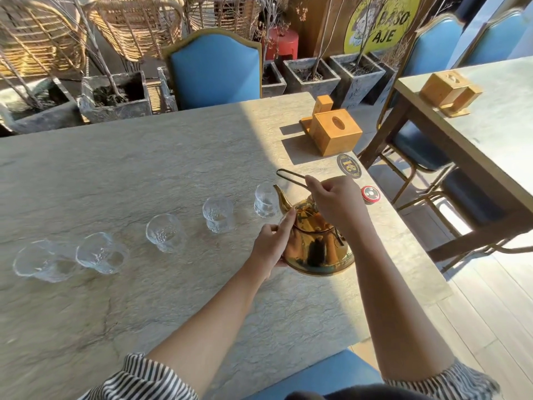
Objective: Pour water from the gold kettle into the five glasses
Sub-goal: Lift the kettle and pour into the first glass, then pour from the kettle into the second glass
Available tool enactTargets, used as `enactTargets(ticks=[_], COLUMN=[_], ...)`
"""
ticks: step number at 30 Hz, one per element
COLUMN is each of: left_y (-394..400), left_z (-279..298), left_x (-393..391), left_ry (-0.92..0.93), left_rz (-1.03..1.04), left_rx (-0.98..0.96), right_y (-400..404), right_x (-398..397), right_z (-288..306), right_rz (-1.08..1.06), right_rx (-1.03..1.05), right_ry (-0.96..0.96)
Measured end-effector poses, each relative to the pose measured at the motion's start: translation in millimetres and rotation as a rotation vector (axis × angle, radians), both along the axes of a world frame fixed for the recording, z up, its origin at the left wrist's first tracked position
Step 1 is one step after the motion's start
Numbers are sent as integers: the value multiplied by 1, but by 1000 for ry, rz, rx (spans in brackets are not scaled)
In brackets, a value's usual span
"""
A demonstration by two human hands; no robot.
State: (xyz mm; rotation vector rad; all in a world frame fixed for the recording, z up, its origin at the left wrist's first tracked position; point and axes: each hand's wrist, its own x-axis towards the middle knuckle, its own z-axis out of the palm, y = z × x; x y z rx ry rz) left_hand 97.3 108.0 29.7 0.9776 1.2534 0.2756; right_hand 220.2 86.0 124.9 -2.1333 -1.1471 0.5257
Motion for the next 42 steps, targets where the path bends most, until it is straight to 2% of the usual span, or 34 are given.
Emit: enactTargets(ticks=[21,42], left_y=[-8,-19], left_z=[-12,-2], left_x=[-82,-85], left_ry=[-5,-51], left_rz=[179,172], left_rx=[-61,-166], right_y=[19,36], right_x=[-84,-98], right_z=[-2,4], right_rz=[187,167], right_rx=[-53,-215], right_ry=[0,-102])
